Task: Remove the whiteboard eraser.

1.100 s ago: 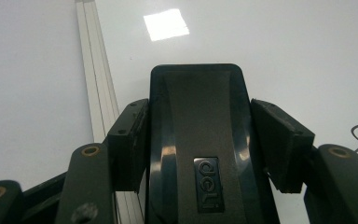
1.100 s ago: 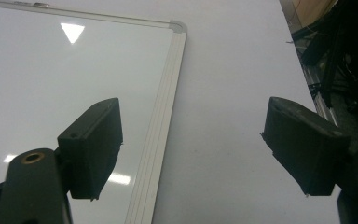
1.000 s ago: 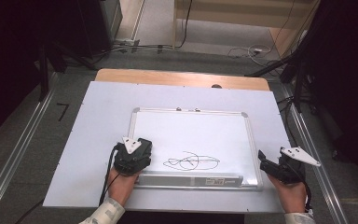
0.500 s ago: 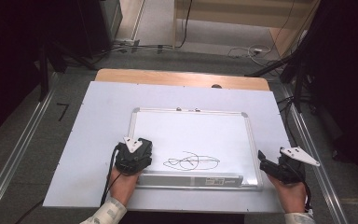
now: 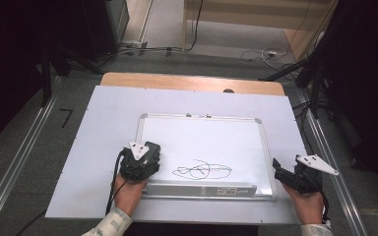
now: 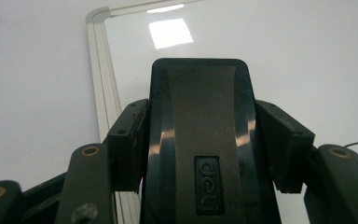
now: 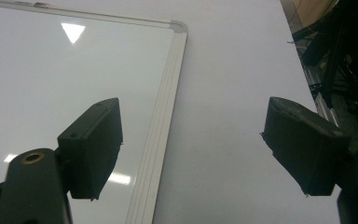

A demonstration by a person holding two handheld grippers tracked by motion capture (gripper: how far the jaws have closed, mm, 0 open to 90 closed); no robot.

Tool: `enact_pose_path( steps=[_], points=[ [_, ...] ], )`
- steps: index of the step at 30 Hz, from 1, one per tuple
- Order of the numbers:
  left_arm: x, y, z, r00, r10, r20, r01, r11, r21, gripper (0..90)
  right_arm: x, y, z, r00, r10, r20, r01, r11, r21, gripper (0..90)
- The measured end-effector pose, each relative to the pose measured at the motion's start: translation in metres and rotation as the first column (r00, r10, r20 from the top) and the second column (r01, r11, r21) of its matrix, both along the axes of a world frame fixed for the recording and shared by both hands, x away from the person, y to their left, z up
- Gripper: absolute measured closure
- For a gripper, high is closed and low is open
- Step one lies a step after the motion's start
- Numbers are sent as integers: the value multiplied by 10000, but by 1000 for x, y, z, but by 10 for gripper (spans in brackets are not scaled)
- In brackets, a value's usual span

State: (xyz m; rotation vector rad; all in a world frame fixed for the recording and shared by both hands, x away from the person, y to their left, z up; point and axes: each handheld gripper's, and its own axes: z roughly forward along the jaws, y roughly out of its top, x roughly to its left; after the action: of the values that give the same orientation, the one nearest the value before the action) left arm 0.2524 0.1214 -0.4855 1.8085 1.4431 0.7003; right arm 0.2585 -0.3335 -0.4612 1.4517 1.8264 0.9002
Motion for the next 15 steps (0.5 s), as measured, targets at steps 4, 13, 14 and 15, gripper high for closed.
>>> enact_pose_path(
  steps=[4, 13, 14, 15],
  points=[
    [0, 2, 2, 10000, -52, -41, 51, 9997, -230, 400, 0, 0, 0, 10000, 2, 2, -2, 10000, -12, 183],
    [2, 4, 6, 9999, -151, -43, 149, 9990, -432, 400, 0, 0, 0, 10000, -19, -6, 19, 10000, -7, 182],
    [2, 5, 6, 9999, -155, -28, 153, 9988, -461, 400, 0, 0, 0, 10000, -19, -6, 19, 10000, -7, 182],
    [2, 5, 7, 9999, -133, 23, 134, 9985, -527, 400, 0, 0, 0, 10000, -9, -9, 9, 10000, -18, 182]
  ],
)
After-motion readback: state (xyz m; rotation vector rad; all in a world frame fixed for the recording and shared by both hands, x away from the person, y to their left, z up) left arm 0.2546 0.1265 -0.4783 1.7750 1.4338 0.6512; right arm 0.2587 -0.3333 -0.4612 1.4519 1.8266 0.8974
